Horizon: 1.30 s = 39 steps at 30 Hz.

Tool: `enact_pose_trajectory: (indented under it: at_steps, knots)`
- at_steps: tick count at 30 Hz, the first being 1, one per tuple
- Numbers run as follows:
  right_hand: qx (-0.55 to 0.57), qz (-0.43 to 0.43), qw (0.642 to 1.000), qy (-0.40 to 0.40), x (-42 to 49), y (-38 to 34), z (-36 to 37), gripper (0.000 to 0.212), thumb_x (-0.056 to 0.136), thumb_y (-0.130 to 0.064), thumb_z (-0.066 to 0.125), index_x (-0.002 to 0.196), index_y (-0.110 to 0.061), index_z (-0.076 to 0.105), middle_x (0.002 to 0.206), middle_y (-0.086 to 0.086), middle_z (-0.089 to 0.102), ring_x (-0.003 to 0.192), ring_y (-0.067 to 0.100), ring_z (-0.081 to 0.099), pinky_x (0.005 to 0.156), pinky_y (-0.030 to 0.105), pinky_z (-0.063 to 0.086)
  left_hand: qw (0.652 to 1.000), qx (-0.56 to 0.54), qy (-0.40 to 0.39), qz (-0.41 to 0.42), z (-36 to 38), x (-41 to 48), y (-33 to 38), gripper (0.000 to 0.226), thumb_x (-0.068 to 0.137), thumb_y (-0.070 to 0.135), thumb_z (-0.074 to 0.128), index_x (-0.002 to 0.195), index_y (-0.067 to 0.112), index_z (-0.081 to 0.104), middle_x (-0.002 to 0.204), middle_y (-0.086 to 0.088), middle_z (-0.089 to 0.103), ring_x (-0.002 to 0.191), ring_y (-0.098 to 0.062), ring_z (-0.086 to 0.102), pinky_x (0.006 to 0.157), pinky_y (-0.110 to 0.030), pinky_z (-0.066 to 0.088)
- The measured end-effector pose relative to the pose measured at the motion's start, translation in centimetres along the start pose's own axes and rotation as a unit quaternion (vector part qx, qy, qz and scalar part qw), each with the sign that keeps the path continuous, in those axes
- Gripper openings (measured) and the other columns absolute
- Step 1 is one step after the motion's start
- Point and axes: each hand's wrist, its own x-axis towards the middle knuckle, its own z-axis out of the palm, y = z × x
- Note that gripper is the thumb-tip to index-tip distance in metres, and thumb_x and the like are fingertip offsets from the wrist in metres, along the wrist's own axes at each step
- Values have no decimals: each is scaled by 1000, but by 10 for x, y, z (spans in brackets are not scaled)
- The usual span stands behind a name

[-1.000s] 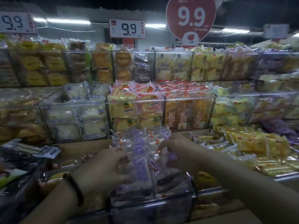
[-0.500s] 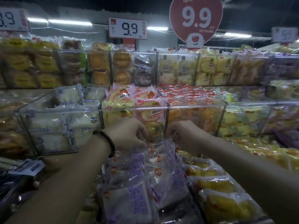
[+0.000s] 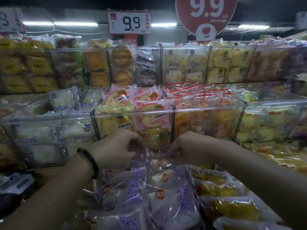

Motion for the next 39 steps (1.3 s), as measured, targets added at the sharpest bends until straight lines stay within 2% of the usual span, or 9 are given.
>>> enact_pose_trajectory:
  at_steps: [5,10,13,15,21,25,27,30,39]
  knots:
    - [-44,63,997,-20,9,-8,-10,27,99,-52,61,110,-31,75,91,-12,70,85,13,67,78,34,61,1000,18,-10,-21,15,-2,-7,50,80,23,83,128,30,68,107,18,68,96,3,65,88,-23,59]
    - [-92,66,994,0,12,-11,-18,30,100,-42,61,73,-29,57,79,-5,64,79,20,67,70,34,60,998,51,24,-13,20,-3,-9,39,77,22,86,111,32,71,99,15,63,92,-5,61,83,-28,57]
    - [-46,0,998,-35,15,-12,-11,8,91,-34,73,91,-28,68,89,-5,69,85,20,68,74,36,62,999,45,22,-12,20,-6,-9,29,77,17,85,102,29,75,93,16,64,86,0,60,79,-22,55]
    - [20,-40,999,-30,15,-9,-5,20,87,-35,80,98,-33,64,90,-9,67,80,10,65,69,29,59,999,36,19,-14,19,-9,-9,24,76,16,85,90,32,74,88,15,65,79,2,61,73,-20,55]
    - [24,-71,997,-7,17,-6,8,23,92,-33,73,78,-24,57,75,-5,59,66,14,55,63,34,51,997,79,7,-5,22,-11,-9,26,82,16,78,74,34,60,85,13,63,77,1,57,66,-14,46]
    - [7,-32,999,17,22,-12,-8,21,99,-32,69,83,-30,56,81,-9,61,75,15,59,66,31,48,991,123,45,-36,23,-11,-16,21,84,21,75,85,30,56,86,12,61,87,-11,64,74,-35,57]
    - [-17,-8,999,40,26,-19,-12,7,102,-28,64,99,-34,61,94,-11,64,84,16,62,70,30,50,992,116,29,-45,22,-13,-18,22,86,25,74,95,35,57,93,13,62,94,-13,65,76,-33,57]
    - [-53,18,998,42,31,-28,-5,25,102,-22,60,125,-30,62,105,-6,64,89,18,63,73,33,56,992,115,-23,-51,20,-14,-15,32,89,31,72,120,31,64,99,8,62,94,-14,61,76,-26,52]
    - [-70,81,994,-12,38,-41,-3,40,94,-4,65,130,-21,60,109,2,63,91,23,62,80,40,60,990,119,-76,-30,15,-7,-8,65,90,2,63,130,53,53,136,12,62,117,-11,63,93,-31,58]
